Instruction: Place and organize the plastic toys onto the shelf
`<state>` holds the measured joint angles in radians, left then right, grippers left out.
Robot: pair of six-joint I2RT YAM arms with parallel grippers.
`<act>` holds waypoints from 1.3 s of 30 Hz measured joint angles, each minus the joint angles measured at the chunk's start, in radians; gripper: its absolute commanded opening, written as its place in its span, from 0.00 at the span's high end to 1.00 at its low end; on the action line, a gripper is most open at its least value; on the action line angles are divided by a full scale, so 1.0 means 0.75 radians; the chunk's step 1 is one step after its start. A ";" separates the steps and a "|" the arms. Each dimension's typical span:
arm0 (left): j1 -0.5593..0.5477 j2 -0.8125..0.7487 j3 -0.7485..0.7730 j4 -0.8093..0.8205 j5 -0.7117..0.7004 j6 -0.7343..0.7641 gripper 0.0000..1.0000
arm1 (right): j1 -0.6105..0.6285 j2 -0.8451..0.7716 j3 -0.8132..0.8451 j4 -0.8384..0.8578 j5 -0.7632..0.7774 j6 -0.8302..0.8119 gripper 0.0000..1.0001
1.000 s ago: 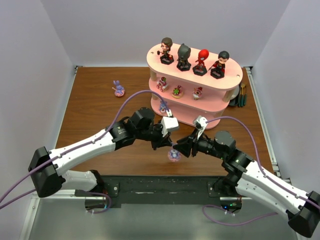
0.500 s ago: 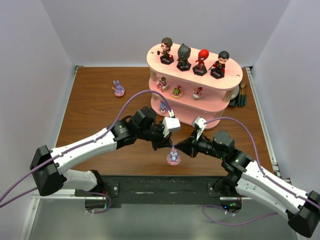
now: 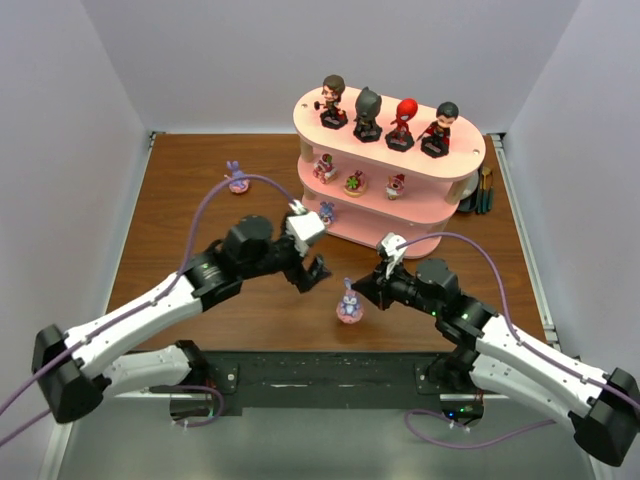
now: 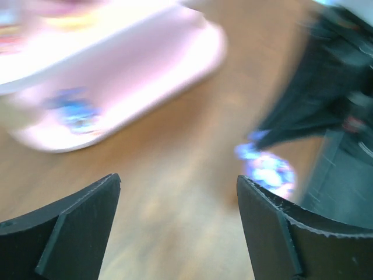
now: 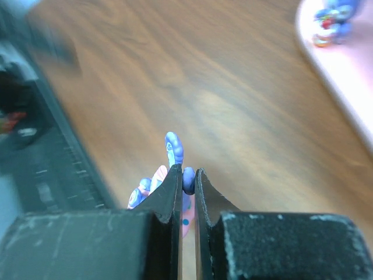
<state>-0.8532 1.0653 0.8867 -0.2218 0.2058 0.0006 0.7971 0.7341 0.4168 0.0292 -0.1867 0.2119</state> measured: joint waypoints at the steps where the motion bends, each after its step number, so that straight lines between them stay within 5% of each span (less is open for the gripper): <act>1: 0.036 -0.071 -0.051 0.042 -0.048 -0.022 0.12 | 0.001 0.013 0.000 0.010 0.035 -0.029 1.00; 9: 0.194 -0.473 -0.325 0.201 -0.563 -0.091 0.10 | 0.002 0.152 -0.030 0.379 0.273 -0.301 0.98; 19: 0.237 -0.599 -0.428 0.253 -0.976 -0.105 0.12 | 0.003 0.629 -0.035 0.898 0.455 -0.506 1.00; 31: 0.247 -0.613 -0.454 0.267 -1.007 -0.114 0.12 | 0.004 1.011 0.038 1.387 0.620 -0.646 1.00; 39: 0.250 -0.554 -0.511 0.362 -0.722 -0.082 0.11 | 0.004 0.898 0.042 1.331 0.630 -0.581 1.00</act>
<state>-0.6655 0.6495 0.5037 0.0498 -0.3355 -0.0608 0.7998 1.4075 0.4484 1.0275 0.2859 -0.2241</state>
